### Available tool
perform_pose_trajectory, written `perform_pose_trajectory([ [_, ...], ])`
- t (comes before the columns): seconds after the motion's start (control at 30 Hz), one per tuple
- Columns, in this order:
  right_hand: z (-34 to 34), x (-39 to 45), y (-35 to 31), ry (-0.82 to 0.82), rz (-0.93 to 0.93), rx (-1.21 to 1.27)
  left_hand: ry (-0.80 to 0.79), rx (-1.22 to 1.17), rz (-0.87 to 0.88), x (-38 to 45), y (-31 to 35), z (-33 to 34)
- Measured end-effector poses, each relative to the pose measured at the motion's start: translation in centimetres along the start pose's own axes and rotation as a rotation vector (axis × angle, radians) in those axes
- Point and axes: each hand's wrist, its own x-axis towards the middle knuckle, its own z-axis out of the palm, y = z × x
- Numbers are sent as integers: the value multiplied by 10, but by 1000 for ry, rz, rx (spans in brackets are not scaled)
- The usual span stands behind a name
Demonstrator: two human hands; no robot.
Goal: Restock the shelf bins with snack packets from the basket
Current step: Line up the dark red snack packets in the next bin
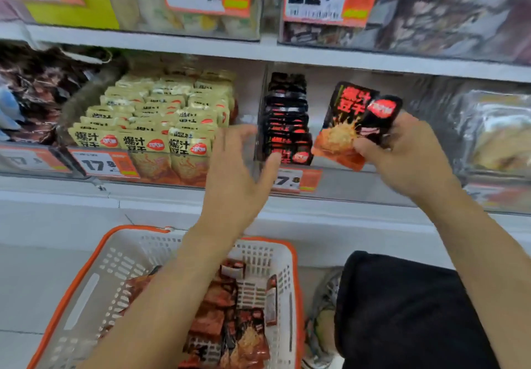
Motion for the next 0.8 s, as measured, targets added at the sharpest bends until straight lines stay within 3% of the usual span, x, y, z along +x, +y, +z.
perform_pose_trajectory([
  [0.07,-1,27,21,72,47,-16,-101,95,13,21,-7,10],
  [0.17,11,77,44,62,137,-169,-267,33,-27,31,-14,26],
  [0.3,38,142,66,70,209,-295,-198,301,12,19,-25,42],
  [0.53,81,206,92,-69,264,-427,-164,349,45,19,-26,46],
  [0.8,106,207,104,70,242,-356,-180,435,35,18,-23,48],
])
